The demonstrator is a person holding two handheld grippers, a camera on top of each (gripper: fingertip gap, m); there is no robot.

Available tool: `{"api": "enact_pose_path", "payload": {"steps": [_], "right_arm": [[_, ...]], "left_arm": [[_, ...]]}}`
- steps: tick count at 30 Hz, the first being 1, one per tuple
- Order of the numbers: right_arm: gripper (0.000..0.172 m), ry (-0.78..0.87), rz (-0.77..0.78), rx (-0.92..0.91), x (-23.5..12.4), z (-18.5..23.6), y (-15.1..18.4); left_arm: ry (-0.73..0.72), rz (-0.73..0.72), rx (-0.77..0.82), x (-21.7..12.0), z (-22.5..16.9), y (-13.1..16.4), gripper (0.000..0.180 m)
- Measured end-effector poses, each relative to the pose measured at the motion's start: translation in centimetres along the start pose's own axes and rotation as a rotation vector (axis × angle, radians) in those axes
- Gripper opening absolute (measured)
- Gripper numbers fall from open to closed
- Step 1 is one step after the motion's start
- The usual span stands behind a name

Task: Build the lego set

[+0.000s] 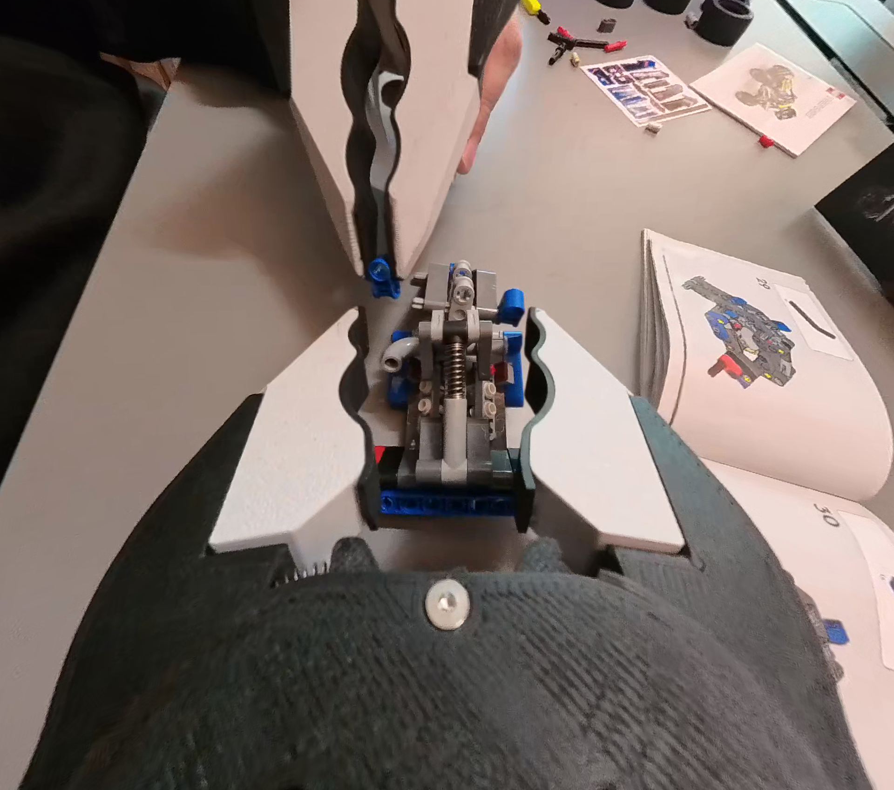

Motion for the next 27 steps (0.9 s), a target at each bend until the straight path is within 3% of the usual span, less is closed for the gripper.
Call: {"api": "enact_pose_path", "payload": {"steps": [12, 25, 27], "right_arm": [[0.051, 0.049, -0.050, 0.011, -0.24, -0.42, -0.49], [0.066, 0.130, -0.079, -0.088, -0.26, -0.57, -0.52], [0.059, 0.110, -0.059, -0.098, -0.16, -0.34, -0.32]], "left_arm": [[0.020, 0.003, -0.001, -0.10, 0.61, 0.42, 0.004], [0.057, 0.015, 0.009, 0.07, 0.56, 0.09, 0.004], [0.059, 0.012, 0.008, 0.06, 0.57, 0.03, 0.004]]}}
Point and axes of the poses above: each gripper's, where its closed fingertips meet, x out along the fingers, y out of its underside, z = x × y across the jaws, the point moved 5 cm from there along -x, back along the fingers, and after that the axes turned 9 degrees about y, right-handed, at the moved point
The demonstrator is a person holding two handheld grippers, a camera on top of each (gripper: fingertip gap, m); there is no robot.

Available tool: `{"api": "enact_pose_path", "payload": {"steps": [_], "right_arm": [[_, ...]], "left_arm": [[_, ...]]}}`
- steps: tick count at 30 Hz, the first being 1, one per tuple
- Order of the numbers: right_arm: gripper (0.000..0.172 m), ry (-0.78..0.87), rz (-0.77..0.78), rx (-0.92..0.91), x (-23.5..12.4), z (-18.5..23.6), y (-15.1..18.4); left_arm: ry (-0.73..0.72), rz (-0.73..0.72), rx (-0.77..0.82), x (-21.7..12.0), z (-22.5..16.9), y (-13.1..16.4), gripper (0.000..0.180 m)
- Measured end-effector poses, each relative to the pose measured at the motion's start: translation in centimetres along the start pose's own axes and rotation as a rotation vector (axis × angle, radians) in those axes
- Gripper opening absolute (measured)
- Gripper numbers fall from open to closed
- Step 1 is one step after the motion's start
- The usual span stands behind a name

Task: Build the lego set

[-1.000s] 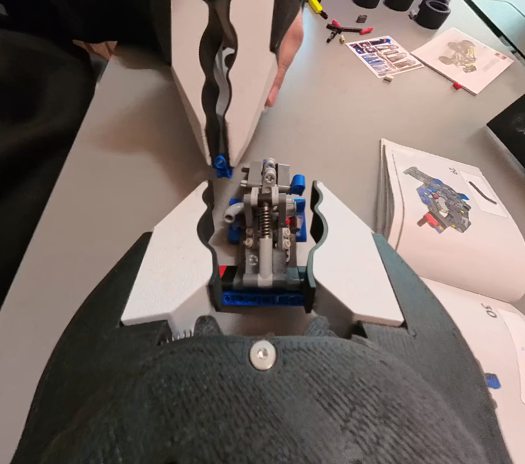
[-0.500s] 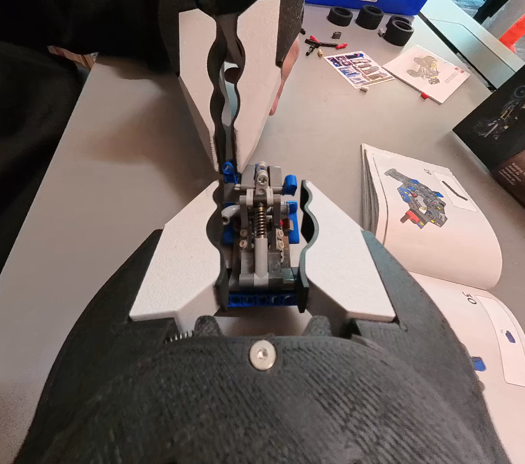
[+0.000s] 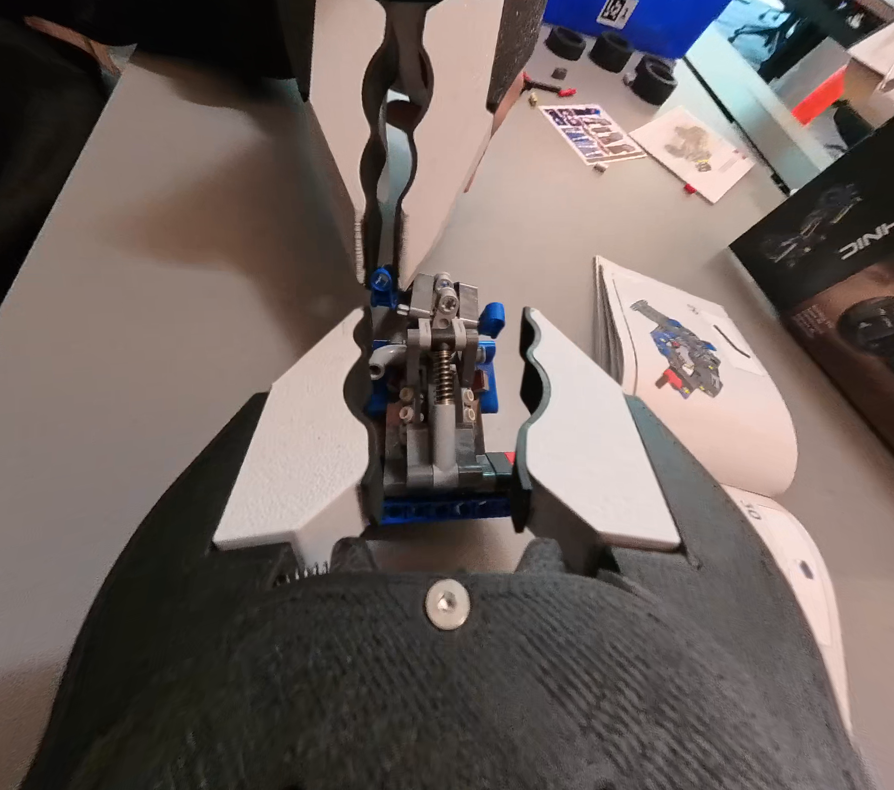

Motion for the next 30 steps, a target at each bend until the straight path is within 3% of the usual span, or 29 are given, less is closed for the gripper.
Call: {"api": "enact_pose_path", "payload": {"steps": [4, 21, 30], "right_arm": [[0.050, -0.015, 0.015, 0.020, 0.03, 0.10, 0.07], [0.060, -0.079, -0.039, 0.092, -0.64, 0.44, -0.57], [0.053, -0.047, -0.030, 0.076, -0.48, 0.17, -0.45]], "left_arm": [[0.000, 0.009, -0.004, 0.00, -0.01, 0.09, 0.004], [-0.009, 0.047, -0.024, 0.25, -0.06, 0.32, 0.004], [-0.020, 0.043, -0.023, 0.27, 0.10, 0.35, 0.004]]}}
Point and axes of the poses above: each gripper's, where its closed fingertips meet, x out along the fingers, y out of its underside, z = x × y across the jaws, the point moved 5 cm from there along -x, back along the fingers, and after that the axes turned 9 degrees about y, right-handed, at the moved point
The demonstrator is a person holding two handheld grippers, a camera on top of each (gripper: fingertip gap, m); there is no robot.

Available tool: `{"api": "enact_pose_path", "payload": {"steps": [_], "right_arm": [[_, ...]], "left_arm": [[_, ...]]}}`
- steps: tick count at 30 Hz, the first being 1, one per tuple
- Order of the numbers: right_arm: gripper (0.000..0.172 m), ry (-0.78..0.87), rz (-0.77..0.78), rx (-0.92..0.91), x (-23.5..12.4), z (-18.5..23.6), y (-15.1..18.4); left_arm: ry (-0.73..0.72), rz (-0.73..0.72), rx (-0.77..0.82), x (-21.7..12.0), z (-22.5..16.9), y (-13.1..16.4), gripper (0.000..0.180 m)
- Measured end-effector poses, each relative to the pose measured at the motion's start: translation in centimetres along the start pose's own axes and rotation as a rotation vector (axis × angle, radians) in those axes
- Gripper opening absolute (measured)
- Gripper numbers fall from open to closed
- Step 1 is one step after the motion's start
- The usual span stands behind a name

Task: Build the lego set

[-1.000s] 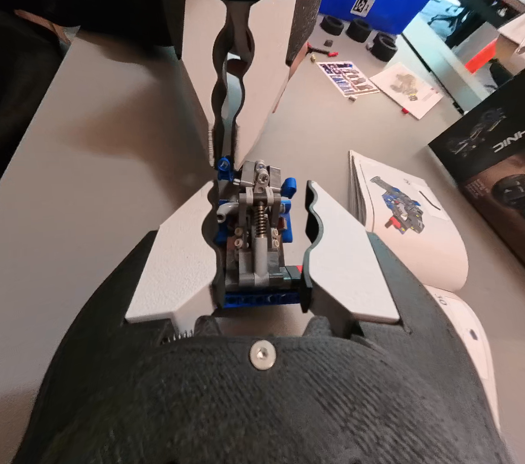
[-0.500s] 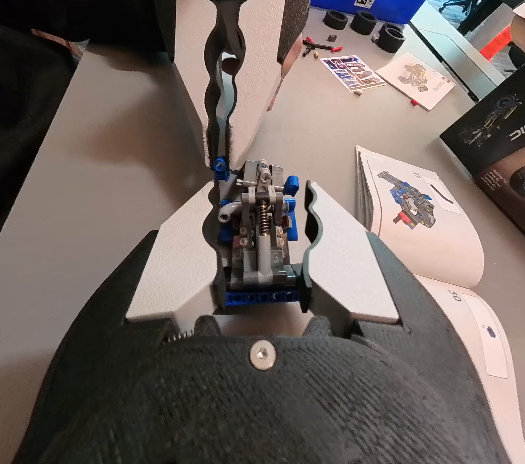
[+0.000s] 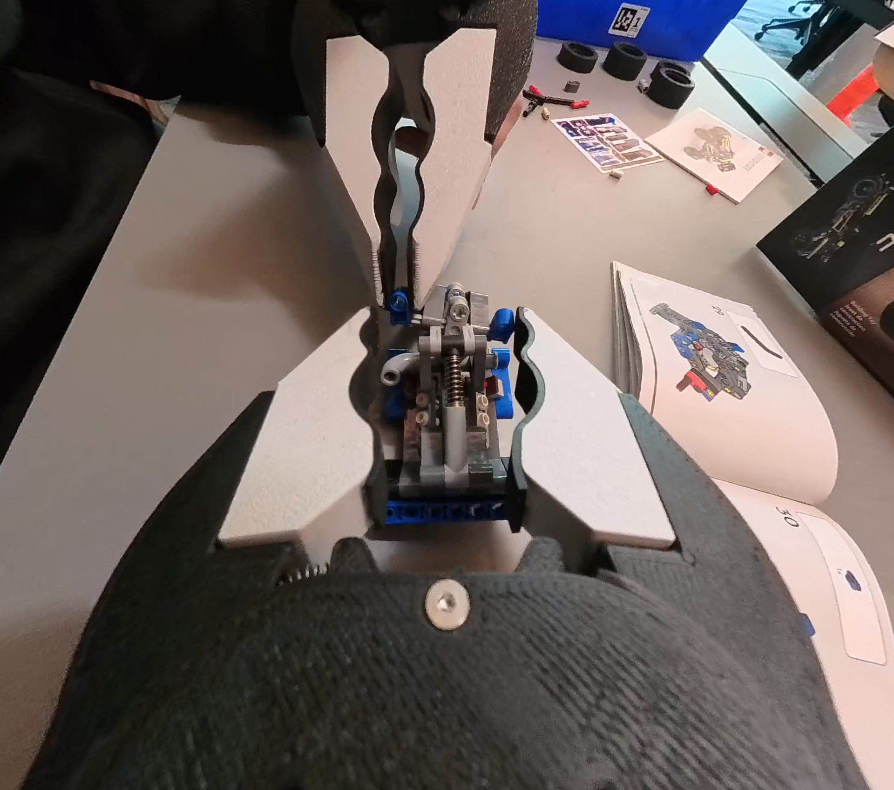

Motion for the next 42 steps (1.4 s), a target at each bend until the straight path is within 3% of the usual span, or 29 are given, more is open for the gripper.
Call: {"api": "enact_pose_path", "payload": {"steps": [18, 23, 30, 39, 42], "right_arm": [[0.047, 0.041, 0.009, -0.111, 0.1, -0.1, 0.0], [0.044, 0.035, 0.011, -0.103, 0.1, -0.1, 0.1], [0.044, 0.043, 0.010, -0.107, 0.1, -0.1, 0.1], [0.044, 0.074, 0.017, -0.110, 0.2, -0.4, 0.3], [0.044, 0.076, 0.023, -0.109, 0.3, -0.4, 0.3]], "left_arm": [[0.030, 0.090, -0.060, 0.2, 0.3, -0.2, 0.003], [-0.006, 0.118, -0.031, 0.2, 0.5, -0.4, 0.010], [-0.003, 0.125, -0.019, 0.1, 0.4, -0.3, 0.004], [-0.073, 0.141, 0.019, 0.1, 0.9, -0.2, 0.013], [-0.124, 0.135, 0.019, -0.2, 1.4, -0.2, 0.029]]}}
Point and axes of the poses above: each gripper's, where its closed fingertips meet, x out along the fingers, y out of its underside, z = x × y across the jaws, the point moved 5 cm from there along -x, back along the fingers, and after that the axes turned 9 degrees about y, right-handed, at the moved point
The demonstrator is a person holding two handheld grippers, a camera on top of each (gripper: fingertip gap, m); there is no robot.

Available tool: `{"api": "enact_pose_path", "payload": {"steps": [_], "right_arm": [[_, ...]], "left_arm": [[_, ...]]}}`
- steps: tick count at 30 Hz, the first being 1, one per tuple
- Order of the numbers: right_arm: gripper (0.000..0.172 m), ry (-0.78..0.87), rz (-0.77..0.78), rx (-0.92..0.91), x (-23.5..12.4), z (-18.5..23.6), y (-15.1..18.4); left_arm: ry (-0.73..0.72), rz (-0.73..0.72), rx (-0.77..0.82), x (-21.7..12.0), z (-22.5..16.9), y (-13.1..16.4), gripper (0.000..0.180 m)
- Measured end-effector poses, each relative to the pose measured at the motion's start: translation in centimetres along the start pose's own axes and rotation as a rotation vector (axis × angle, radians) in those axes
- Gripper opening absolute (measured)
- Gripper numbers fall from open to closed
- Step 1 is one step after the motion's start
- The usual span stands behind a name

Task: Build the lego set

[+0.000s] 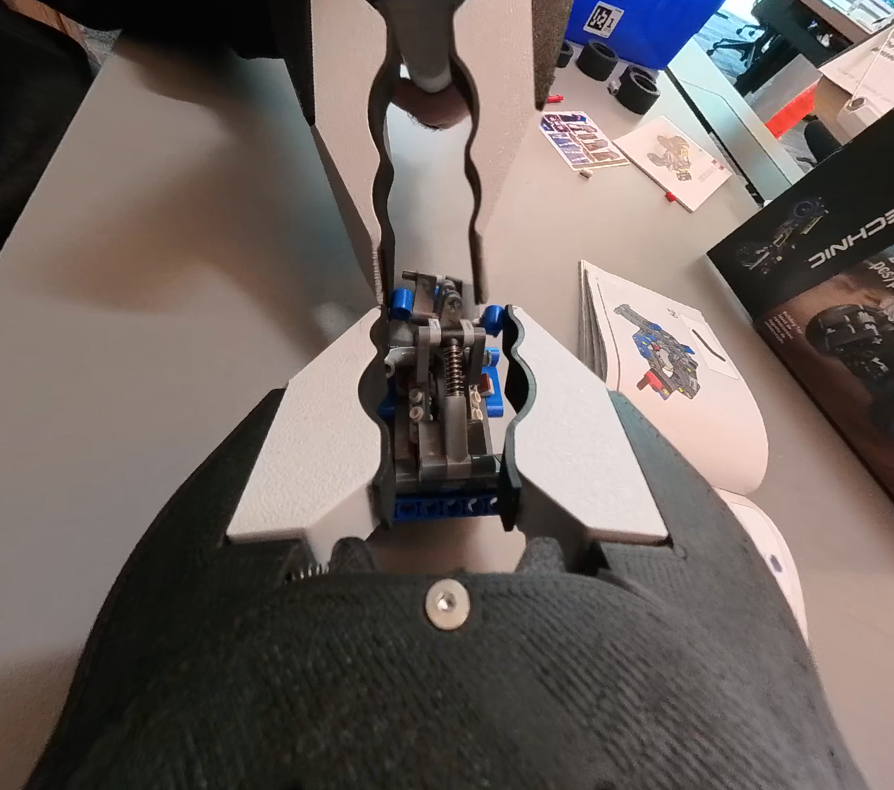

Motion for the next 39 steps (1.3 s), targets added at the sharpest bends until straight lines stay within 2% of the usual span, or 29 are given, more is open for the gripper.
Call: {"api": "enact_pose_path", "payload": {"steps": [3, 10, 13, 22, 33, 37, 39], "right_arm": [[0.044, 0.012, 0.025, 0.014, 0.1, -0.2, 0.0], [0.043, 0.009, 0.052, 0.049, 0.2, -0.3, 0.0], [0.043, -0.010, 0.025, 0.052, 0.2, -0.2, -0.1], [0.043, -0.038, -0.032, 0.013, -0.1, 0.0, 0.0], [0.041, -0.047, -0.029, -0.040, -0.1, 0.4, 0.1], [0.049, -0.059, -0.032, -0.043, -0.1, 0.6, 0.1], [0.058, -0.066, -0.036, -0.050, -0.2, 0.7, 0.1]], "left_arm": [[-0.041, -0.019, -0.041, -0.2, 0.7, 0.3, 0.042], [-0.008, -0.074, -0.127, -0.2, 1.0, 0.8, 0.046], [0.044, -0.105, -0.155, -0.1, 0.9, 0.9, 0.043], [0.200, -0.161, -0.252, -0.4, 1.2, 0.8, 0.053], [0.189, -0.091, -0.276, 0.4, 0.9, 1.2, 0.057], [0.204, -0.110, -0.352, 0.1, 1.0, 0.9, 0.059], [0.199, -0.109, -0.407, 0.0, 1.2, 0.9, 0.061]]}}
Point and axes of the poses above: each gripper's, where its closed fingertips meet, x out along the fingers, y out of its underside, z = x × y across the jaws, the point moved 5 cm from there along -x, back along the fingers, and after that the axes turned 9 degrees about y, right-handed, at the moved point
